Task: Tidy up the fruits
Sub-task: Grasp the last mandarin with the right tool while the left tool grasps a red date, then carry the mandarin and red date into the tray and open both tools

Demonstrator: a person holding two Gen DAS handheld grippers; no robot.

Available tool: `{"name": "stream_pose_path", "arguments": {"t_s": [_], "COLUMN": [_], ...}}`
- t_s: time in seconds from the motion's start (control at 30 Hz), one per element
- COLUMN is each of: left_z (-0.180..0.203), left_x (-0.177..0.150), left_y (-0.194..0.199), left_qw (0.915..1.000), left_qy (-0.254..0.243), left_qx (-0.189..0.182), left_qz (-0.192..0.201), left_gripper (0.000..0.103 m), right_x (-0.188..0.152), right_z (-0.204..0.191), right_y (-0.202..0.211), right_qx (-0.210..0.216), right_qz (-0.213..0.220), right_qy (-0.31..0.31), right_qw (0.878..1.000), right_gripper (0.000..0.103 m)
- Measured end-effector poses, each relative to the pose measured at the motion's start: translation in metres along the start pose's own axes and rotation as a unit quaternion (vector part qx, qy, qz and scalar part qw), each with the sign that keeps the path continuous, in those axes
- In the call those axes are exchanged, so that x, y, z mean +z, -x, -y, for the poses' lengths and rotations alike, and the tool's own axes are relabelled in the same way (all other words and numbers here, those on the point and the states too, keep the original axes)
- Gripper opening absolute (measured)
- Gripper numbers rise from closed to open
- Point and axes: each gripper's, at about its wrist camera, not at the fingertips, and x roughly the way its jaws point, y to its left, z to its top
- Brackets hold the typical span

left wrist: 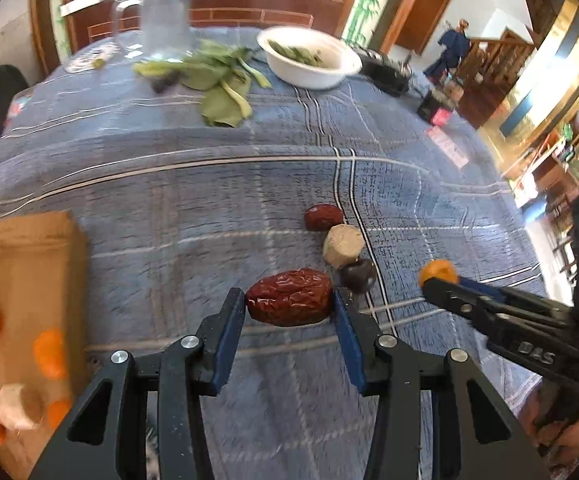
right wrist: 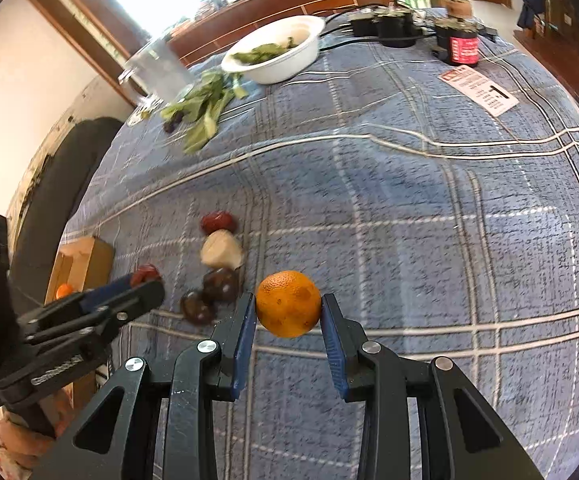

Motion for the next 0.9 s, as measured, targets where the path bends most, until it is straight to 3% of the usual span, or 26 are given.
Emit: {"name": "stream_pose_path", "arguments": {"t_s": [0.13,0.2,0.3,0.4,0.53,0.73,0.9], "left_z": [-0.042,-0.069,-0.11,-0.145,-0.177,-0.202,-0.203], "left_x": [-0.018,-0.03,-0.044,-0.061,-0.086,-0.106,-0.106], "left_y": [0.045,0.066,0.091,0.111,0.118,0.112,0.112], "left_qw": [0.9963,0.9932,0.99,0.984,0.9742,0.9725,0.9759], "left_qy": [0.076,0.106,0.13,0.141,0.144,0.15,0.129], "left_qx": [-0.029,-0.022,0.023,0.092,0.17,0.178,0.176], "left_qz": [0.029,0.042,0.05,0.056,0.037,0.011,0.006], "left_gripper": [0.044,0.044,0.044,0.044,0.044,0.044,0.045], "right_x": [-0.008,-0.011,-0.017,-0.024,-0.041,-0.082,-0.106], "right_z": [-0.024,-0.044,-0.078,-0.119,-0.177,-0.257,-0.289], "right_y": [0.0,0.001,0.0,-0.004,-0.016,-0.043,-0.07], "right_qx": [0.012,0.021,0.036,0.057,0.083,0.093,0.072], "right_qz": [-0.007,-0.009,-0.014,-0.022,-0.039,-0.075,-0.103], "right_qy": [0.015,0.031,0.058,0.089,0.133,0.206,0.236], "right_qw": [1.0,0.999,0.998,0.994,0.987,0.971,0.964], "right_gripper": [0.035,0.035,0.035,0.035,0.036,0.037,0.037]}}
